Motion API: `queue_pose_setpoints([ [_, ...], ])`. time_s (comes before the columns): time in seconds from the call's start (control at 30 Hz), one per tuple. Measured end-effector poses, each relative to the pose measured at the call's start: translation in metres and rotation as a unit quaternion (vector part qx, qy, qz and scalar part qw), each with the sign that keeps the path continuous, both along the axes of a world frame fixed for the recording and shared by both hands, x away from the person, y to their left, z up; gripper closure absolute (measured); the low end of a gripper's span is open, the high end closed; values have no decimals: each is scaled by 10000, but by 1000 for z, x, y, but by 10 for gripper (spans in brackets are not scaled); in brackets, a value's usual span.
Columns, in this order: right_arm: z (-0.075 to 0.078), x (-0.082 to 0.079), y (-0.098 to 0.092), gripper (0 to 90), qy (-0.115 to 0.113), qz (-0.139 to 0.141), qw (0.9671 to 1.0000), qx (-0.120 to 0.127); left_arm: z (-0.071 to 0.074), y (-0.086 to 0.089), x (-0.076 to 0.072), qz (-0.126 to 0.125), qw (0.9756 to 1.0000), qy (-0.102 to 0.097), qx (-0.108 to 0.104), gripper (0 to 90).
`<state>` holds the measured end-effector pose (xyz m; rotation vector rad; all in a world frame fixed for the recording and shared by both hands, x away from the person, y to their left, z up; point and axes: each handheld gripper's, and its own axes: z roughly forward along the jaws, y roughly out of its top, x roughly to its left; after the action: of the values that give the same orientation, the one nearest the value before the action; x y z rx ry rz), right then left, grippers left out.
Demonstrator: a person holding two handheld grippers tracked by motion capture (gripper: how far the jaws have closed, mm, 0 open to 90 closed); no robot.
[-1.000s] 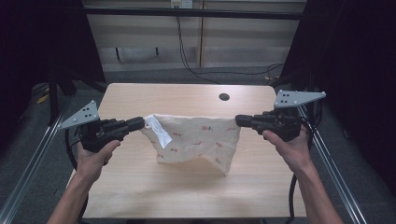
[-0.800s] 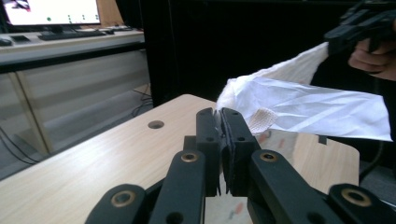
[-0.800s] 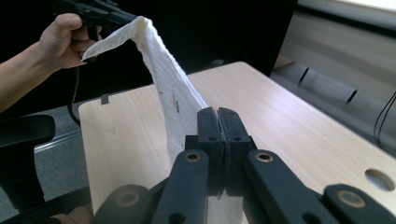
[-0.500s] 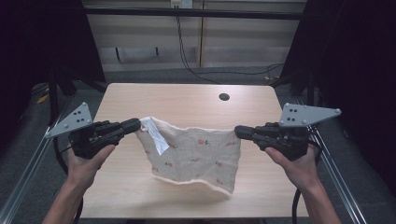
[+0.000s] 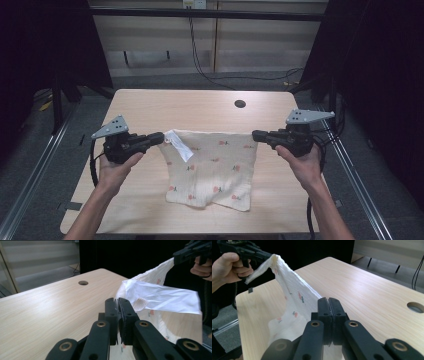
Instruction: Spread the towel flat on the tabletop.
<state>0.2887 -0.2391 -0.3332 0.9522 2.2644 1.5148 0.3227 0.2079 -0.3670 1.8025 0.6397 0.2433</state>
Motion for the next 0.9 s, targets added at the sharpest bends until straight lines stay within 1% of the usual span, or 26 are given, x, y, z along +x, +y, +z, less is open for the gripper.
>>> queue_pose_setpoints([
  [0.03,-2,3,0,891,31,-8,10000,-8,-2,-1,3,34,10000,40,41,866],
  [0.07,-4,6,0,891,33,-41,10000,-58,-3,-1,7,38,9999,93,35,866],
  [0.1,-7,10,0,890,86,-43,9999,-49,-4,-2,11,55,9999,133,81,866],
  [0.13,-10,14,0,890,141,-46,9999,-68,-6,-2,13,100,9998,132,65,866],
  [0.17,-14,18,1,890,165,-58,9998,-118,-7,-2,15,88,9998,179,2,865],
  [0.23,-20,26,2,890,257,-74,9995,-143,-10,-1,16,82,9998,197,12,865],
  [0.27,-23,30,2,890,245,-95,9995,-160,-13,0,17,85,9997,235,8,865],
  [0.33,-29,38,2,890,348,-49,9993,-85,-18,2,18,109,9995,302,49,865],
  [0.37,-32,42,2,889,385,-60,9992,-128,-21,2,19,114,9993,340,62,865],
  [0.43,-39,49,4,888,501,4,9986,-197,-27,5,23,135,9990,414,61,865],
  [0.47,-42,52,6,888,510,12,9983,-268,-30,5,23,167,9991,387,32,864],
  [0.5,-44,54,7,888,516,5,9982,-298,-34,6,24,156,9995,274,25,865],
  [0.53,-47,56,8,888,524,-9,9981,-317,-39,5,25,193,9994,266,50,864],
  [0.57,-50,59,9,888,539,1,9980,-329,-46,5,29,201,9988,442,9,865],
  [0.6,-54,63,11,888,565,-35,9978,-338,-50,5,31,198,9985,515,28,865],
  [0.63,-57,66,11,888,589,-30,9977,-342,-56,4,35,252,9981,546,149,864],
  [0.67,-62,71,13,888,643,-72,9970,-421,-57,4,37,273,9979,567,153,864],
  [0.7,-65,73,14,888,654,-82,9969,-432,-59,4,40,284,9978,594,121,864],
  [0.77,-70,77,14,887,718,-98,9966,-395,-63,4,47,342,9974,627,65,864],
  [0.8,-73,81,14,885,738,-122,9963,-423,-64,4,49,331,9975,615,98,864],
  [0.83,-76,83,12,884,755,-113,9963,-398,-66,3,53,331,9980,513,189,864],
  [0.87,-80,87,9,883,816,-138,9962,-262,-67,3,55,358,9977,545,191,864],
  [0.9,-83,90,7,883,843,-165,9961,-195,-69,2,58,356,9974,604,159,864],
])
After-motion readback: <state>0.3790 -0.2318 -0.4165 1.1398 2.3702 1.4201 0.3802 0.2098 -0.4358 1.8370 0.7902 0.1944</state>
